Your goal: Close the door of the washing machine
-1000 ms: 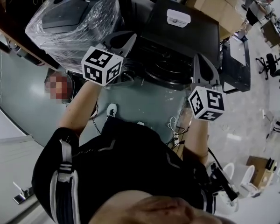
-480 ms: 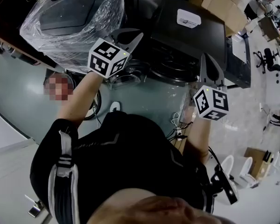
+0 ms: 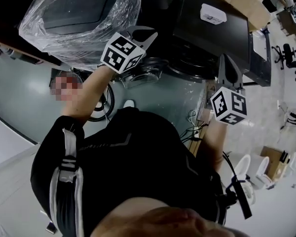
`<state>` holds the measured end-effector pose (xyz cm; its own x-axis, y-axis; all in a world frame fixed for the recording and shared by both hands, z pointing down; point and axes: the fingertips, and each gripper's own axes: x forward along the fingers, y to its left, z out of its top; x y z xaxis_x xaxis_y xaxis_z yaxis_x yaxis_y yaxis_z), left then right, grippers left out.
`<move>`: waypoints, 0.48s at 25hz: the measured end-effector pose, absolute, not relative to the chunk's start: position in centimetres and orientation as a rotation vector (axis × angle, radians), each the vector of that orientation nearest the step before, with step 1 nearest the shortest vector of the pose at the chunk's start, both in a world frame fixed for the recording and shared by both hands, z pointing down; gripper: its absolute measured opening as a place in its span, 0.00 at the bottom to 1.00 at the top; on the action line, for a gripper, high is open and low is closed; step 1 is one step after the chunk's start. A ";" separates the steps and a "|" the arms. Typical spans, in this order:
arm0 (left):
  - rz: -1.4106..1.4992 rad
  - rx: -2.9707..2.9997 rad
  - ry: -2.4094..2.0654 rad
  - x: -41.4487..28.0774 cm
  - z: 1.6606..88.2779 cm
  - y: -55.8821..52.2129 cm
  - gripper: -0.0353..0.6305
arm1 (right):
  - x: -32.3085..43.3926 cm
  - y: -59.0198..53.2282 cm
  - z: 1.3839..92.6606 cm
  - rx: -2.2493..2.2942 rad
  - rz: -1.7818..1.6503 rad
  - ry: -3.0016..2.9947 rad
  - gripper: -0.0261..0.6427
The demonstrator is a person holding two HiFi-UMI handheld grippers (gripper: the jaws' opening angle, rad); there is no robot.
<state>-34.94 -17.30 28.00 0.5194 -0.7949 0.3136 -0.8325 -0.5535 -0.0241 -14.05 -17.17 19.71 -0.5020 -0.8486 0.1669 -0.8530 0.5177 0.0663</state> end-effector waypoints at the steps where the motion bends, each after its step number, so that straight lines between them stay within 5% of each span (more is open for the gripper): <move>1: 0.469 2.621 -1.396 -35.3 29.0 -17.4 0.06 | -14.3 -17.2 20.1 1.471 0.050 -2.566 0.05; 12: 0.628 2.535 -1.180 -39.5 40.0 -19.1 0.06 | -16.2 -16.0 24.4 1.556 0.163 -2.427 0.05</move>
<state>-39.49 -19.12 40.03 0.5730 -0.6550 0.4926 -0.7744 -0.6295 0.0637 -16.21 -16.01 24.40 -0.3967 -0.8771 0.2709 -0.9054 0.4224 0.0419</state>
